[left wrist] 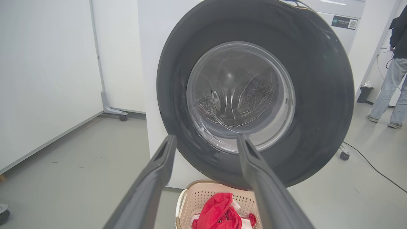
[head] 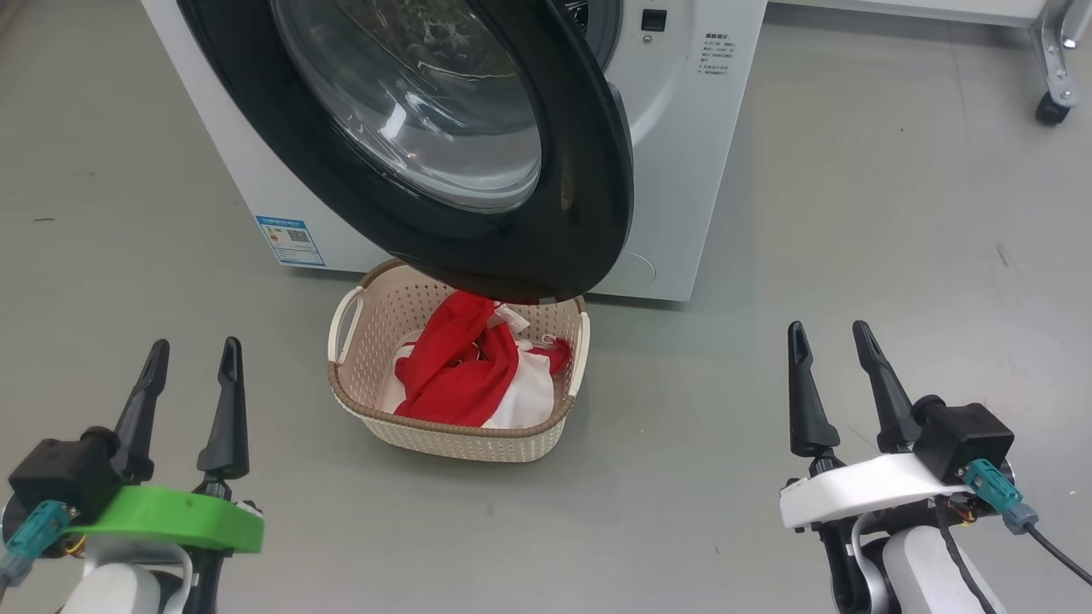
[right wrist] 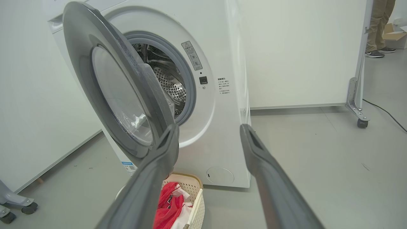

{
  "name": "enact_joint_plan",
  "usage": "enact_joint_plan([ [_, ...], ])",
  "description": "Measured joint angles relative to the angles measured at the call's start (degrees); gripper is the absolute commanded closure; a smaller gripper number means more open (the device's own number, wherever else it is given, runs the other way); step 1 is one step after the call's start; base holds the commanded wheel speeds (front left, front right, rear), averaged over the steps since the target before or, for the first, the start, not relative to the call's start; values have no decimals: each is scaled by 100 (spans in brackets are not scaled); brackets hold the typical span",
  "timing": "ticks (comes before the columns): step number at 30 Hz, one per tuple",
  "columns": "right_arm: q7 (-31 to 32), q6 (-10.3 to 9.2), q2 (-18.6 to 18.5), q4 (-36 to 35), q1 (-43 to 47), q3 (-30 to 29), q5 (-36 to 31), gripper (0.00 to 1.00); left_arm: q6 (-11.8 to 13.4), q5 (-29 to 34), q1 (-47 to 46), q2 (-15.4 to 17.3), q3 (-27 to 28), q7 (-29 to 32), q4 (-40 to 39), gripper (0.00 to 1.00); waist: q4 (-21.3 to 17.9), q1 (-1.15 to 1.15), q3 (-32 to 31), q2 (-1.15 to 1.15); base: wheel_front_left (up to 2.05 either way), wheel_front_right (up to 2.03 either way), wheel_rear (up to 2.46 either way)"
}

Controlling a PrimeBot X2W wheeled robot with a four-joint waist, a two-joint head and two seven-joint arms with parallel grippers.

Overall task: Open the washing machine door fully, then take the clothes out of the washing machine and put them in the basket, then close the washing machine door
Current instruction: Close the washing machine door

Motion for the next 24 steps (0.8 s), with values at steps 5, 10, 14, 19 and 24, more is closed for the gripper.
enact_joint_plan([
  [5,0,1,1,0,1,0,-9,0,-8,125,108,-132,33,-1,-67,0,12,0,40,0,0,0,0],
  [10,0,3,2,3,1,-1,-40,0,-60,253,150,-168,58,-1,-100,0,25,0,74,0,0,0,0],
  [14,0,11,4,4,0,-3,-59,0,-105,349,194,-216,126,-1,-154,0,30,0,108,0,0,0,0],
  [19,0,11,7,11,-1,-5,-65,0,-136,439,204,-301,170,-1,-169,0,34,0,128,0,0,0,0],
  [24,0,11,13,24,-1,-11,-66,0,-162,498,218,-341,208,-1,-181,0,37,0,133,0,0,0,0],
])
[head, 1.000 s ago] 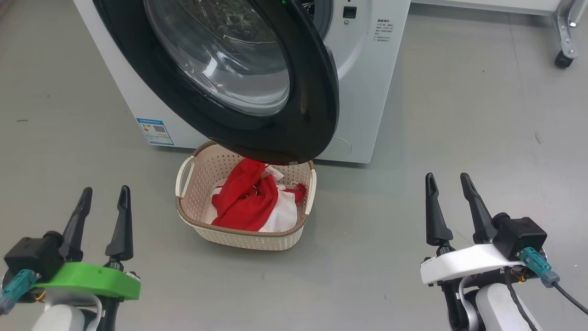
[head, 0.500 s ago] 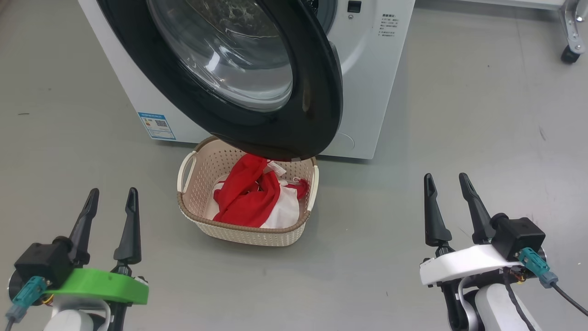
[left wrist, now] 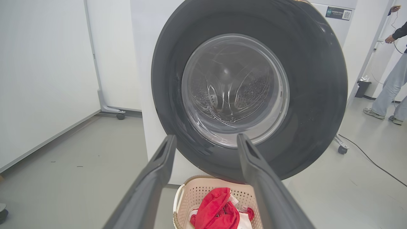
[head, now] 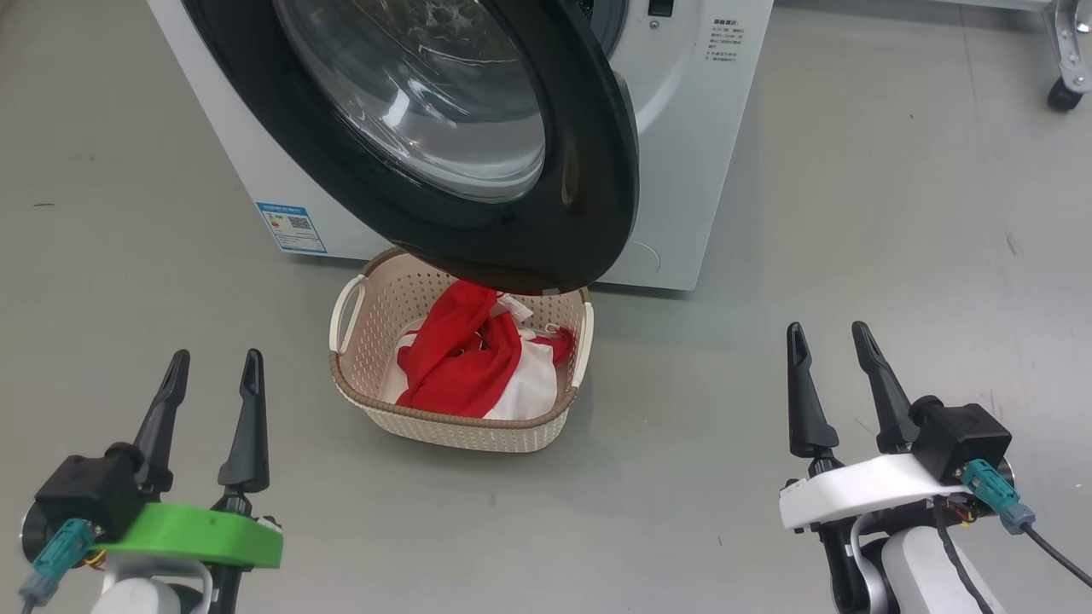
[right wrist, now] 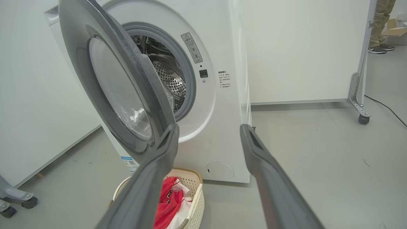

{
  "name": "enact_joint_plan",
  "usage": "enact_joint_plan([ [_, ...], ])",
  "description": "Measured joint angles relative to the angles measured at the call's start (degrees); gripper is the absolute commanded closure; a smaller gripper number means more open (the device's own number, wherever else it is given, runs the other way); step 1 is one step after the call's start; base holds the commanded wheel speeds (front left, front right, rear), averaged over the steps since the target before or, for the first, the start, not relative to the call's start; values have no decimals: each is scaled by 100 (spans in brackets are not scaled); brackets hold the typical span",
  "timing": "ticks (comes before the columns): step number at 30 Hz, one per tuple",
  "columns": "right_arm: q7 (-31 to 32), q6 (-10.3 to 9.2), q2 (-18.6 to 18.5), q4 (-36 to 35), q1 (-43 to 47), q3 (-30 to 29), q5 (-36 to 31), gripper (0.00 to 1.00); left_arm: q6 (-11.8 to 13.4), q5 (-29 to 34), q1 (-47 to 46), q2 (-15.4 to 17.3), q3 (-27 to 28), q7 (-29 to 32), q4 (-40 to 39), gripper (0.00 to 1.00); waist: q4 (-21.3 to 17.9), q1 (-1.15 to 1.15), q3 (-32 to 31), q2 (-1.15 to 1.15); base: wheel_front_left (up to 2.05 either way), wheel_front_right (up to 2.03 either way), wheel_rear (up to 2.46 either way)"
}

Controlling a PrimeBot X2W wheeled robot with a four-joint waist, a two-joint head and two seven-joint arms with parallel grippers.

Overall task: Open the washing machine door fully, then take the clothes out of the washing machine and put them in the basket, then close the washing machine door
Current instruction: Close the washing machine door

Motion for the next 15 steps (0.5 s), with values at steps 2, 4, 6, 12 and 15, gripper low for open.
enact_joint_plan([
  [2,0,0,1,7,-1,-5,-1,0,-35,44,11,-23,16,0,0,0,1,0,-2,0,0,0,0],
  [4,0,1,2,11,-2,-5,-44,0,-46,76,20,-48,30,0,1,0,1,0,-6,0,0,0,0],
  [6,0,7,4,15,-3,-4,-44,0,-51,85,35,-70,43,0,1,0,-1,0,-11,0,0,0,0],
  [12,0,11,10,34,-5,-4,-44,0,-93,190,98,-124,75,0,2,0,-7,0,-7,0,0,0,0],
  [15,0,42,14,41,-7,-2,-45,0,-100,243,102,-138,94,0,3,0,-11,0,-2,0,0,0,0],
])
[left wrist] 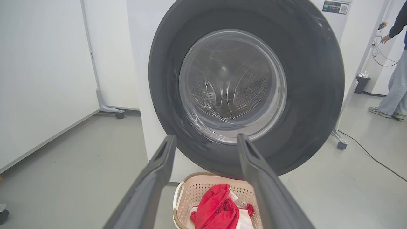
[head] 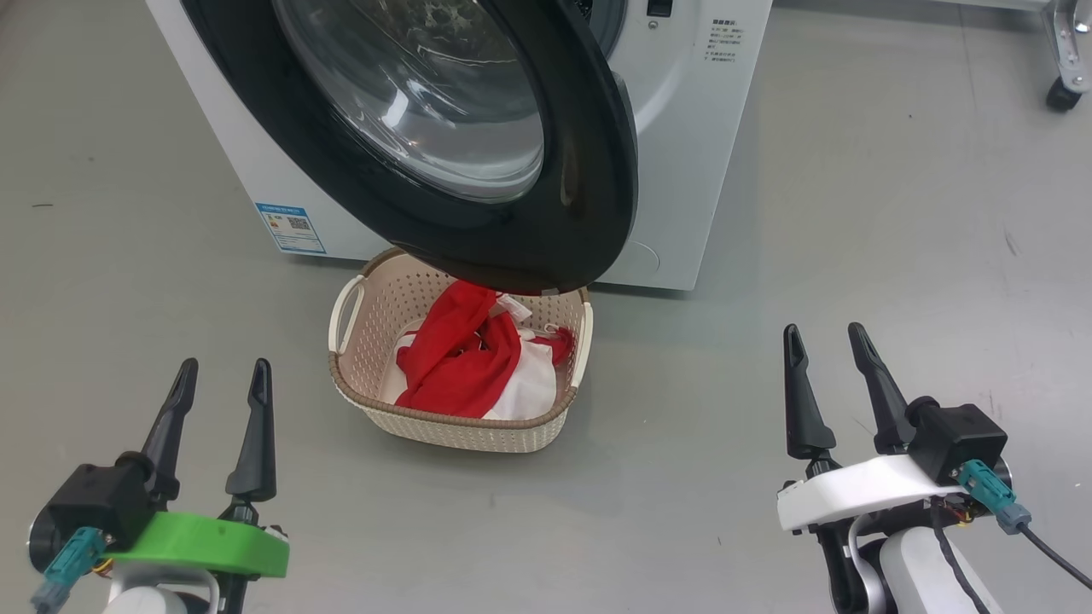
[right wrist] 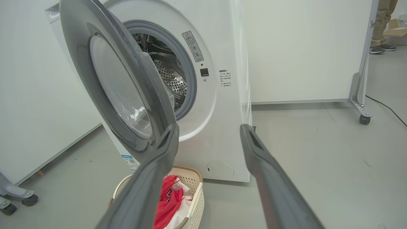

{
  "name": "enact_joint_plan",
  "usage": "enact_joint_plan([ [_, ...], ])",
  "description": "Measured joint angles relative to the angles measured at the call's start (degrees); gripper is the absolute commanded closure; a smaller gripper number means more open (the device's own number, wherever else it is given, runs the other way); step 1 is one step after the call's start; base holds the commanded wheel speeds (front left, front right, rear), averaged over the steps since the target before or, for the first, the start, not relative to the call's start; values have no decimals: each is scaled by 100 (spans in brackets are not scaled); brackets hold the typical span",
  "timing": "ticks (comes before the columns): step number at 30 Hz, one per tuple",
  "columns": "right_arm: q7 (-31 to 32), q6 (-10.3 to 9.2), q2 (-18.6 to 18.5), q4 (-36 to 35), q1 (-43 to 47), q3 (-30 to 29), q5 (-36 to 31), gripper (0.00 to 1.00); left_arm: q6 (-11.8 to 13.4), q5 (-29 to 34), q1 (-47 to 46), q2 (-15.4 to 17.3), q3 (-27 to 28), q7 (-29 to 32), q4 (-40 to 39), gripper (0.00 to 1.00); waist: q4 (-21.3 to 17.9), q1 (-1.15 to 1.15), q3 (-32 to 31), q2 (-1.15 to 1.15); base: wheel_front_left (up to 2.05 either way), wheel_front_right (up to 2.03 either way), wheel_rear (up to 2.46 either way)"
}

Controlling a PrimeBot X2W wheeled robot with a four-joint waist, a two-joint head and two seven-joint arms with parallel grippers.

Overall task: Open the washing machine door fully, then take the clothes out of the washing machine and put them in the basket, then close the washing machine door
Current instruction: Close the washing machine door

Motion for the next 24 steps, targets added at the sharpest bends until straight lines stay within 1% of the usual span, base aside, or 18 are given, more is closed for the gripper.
enact_joint_plan([
  [11,0,1,10,3,-6,-1,-5,0,-51,64,4,-53,-24,0,4,0,-3,0,29,0,0,0,0],
  [12,0,1,10,4,-7,-1,-10,21,-52,71,4,-62,-23,0,4,0,-1,0,37,0,0,0,0],
  [13,0,1,10,4,-8,0,-16,100,-52,89,4,-73,-22,0,4,0,0,0,43,0,0,0,0],
  [19,0,110,8,-162,-159,67,-203,100,-93,103,4,-119,-23,0,-24,0,22,0,140,0,0,0,0],
  [24,0,232,-100,-198,-412,301,-432,100,-94,104,-3,-162,-54,0,-44,0,75,0,267,0,0,0,0],
])
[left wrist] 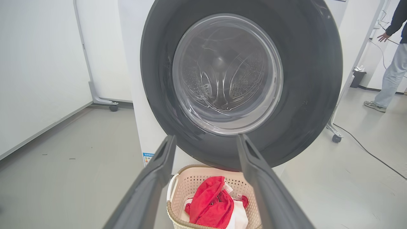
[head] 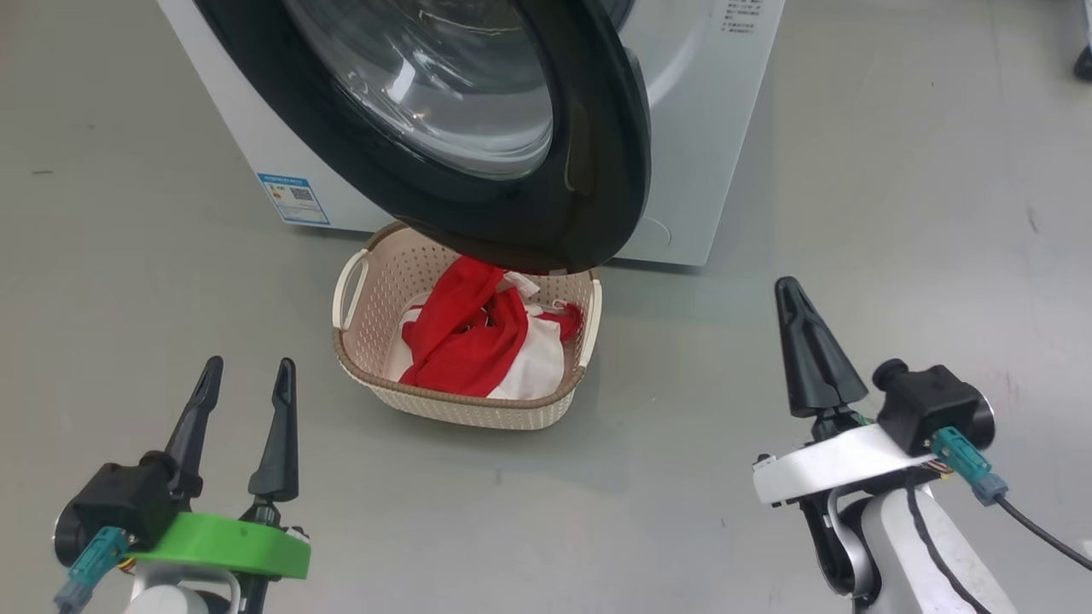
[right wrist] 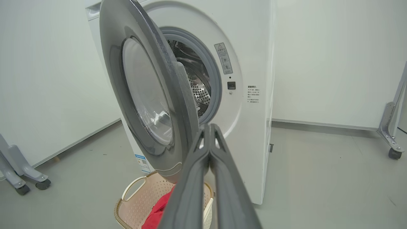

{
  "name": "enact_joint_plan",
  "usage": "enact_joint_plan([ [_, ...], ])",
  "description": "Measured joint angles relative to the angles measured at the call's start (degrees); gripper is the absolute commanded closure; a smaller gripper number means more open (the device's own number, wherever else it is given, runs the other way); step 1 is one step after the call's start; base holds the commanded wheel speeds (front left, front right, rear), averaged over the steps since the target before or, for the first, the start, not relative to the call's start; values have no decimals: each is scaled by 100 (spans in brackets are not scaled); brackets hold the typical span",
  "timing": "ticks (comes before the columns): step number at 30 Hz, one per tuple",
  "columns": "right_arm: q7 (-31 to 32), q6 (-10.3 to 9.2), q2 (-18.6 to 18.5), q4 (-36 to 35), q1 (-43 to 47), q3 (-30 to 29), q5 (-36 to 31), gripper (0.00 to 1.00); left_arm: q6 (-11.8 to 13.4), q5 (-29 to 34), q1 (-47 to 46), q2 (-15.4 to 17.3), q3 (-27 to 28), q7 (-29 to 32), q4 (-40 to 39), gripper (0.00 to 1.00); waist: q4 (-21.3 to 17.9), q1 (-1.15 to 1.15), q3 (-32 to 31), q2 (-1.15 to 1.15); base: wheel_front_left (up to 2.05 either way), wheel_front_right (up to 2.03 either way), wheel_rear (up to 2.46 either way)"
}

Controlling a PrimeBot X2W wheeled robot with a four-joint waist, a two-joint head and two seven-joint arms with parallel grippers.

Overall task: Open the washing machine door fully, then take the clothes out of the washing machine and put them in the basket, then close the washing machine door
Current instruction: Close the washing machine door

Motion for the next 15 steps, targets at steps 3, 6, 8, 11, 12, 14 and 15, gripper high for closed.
enact_joint_plan([
  [3,1,98,-80,32,-159,233,-99,100,-1,0,-5,-26,-22,0,-14,0,46,0,90,0,0,0,0],
  [6,47,170,-143,78,-370,466,-199,100,-3,0,-27,-30,-42,0,-34,0,97,0,198,0,0,0,0],
  [8,131,216,-169,123,-530,599,-275,100,-4,0,-48,-36,-73,0,-40,0,137,0,278,0,0,0,0],
  [11,238,223,-211,183,-787,749,-345,100,-5,0,-141,-55,-113,0,-51,0,205,0,405,0,0,0,0],
  [12,267,234,-226,201,-876,779,-363,100,-7,0,-186,-60,-132,0,-57,0,230,0,449,0,0,0,0],
  [14,319,268,-260,256,-1065,829,-387,100,-8,0,-278,-82,-167,0,-66,0,289,0,539,0,0,0,0],
  [15,346,269,-281,285,-1154,850,-403,100,-8,0,-311,-94,-187,0,-70,0,322,0,584,0,0,0,0],
])
